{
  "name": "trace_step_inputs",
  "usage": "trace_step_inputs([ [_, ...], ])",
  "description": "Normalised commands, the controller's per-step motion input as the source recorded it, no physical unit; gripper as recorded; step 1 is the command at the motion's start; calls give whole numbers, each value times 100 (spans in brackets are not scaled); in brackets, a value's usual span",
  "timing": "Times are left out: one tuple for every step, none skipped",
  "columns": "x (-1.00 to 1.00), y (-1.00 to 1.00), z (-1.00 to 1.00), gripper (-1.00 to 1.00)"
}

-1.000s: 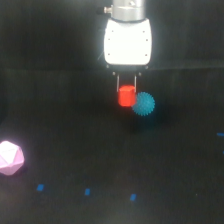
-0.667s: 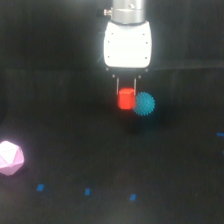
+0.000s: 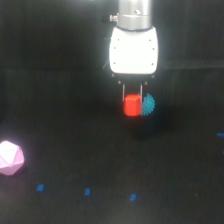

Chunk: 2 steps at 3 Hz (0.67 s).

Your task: Pick up the red object from the table

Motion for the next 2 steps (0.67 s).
trace_step_inputs([
  [36,-65,92,-100],
  [27,65,8,-99],
])
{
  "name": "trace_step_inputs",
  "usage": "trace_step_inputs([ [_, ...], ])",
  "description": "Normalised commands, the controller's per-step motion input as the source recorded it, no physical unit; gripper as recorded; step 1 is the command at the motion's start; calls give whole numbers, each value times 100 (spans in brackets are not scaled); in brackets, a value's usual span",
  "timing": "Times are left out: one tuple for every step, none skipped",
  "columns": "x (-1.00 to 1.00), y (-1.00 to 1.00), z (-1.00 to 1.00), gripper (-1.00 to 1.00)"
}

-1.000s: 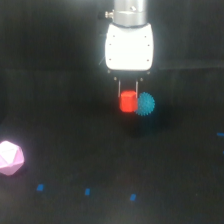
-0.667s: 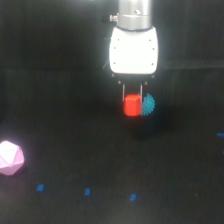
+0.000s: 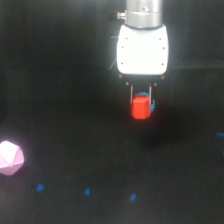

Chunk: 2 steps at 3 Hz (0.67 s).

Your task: Pick up the red object from the table

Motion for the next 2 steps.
trace_step_inputs([
  [53,-80,45,-100],
  [-36,-100,25,-100],
])
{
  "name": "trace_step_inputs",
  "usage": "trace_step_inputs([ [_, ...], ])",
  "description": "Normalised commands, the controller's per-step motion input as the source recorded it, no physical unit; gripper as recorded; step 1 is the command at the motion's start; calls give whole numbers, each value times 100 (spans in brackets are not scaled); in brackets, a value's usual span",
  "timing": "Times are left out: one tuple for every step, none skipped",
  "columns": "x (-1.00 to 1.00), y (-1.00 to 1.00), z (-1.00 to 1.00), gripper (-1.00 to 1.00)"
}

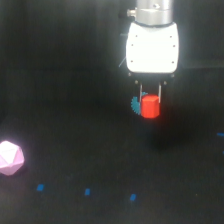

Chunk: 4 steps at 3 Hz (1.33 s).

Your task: Pick up the red object from the table

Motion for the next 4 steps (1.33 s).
trace_step_inputs([
  [-12,35,-18,-97],
  [30,30,12,-100],
  [3,59,-4,-100],
  [-82,-74,-16,-95],
])
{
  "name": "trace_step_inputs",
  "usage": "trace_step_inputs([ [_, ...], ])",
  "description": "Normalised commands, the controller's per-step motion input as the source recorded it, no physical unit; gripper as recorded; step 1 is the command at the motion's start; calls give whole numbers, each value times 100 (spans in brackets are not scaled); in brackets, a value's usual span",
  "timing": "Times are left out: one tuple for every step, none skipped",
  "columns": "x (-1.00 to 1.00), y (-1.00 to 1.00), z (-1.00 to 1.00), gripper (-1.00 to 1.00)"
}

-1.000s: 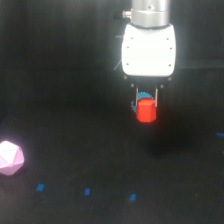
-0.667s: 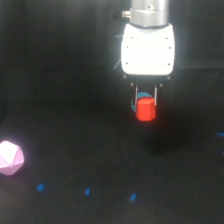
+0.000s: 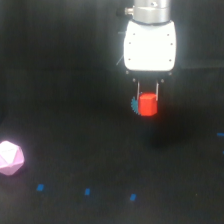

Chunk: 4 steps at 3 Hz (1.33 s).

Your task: Pick up the red object from the table

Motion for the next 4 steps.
trace_step_inputs([
  [-3,32,-12,-100],
  [15,50,-29,-100],
  [17,47,-22,-100],
  [-7,-41,60,-81],
])
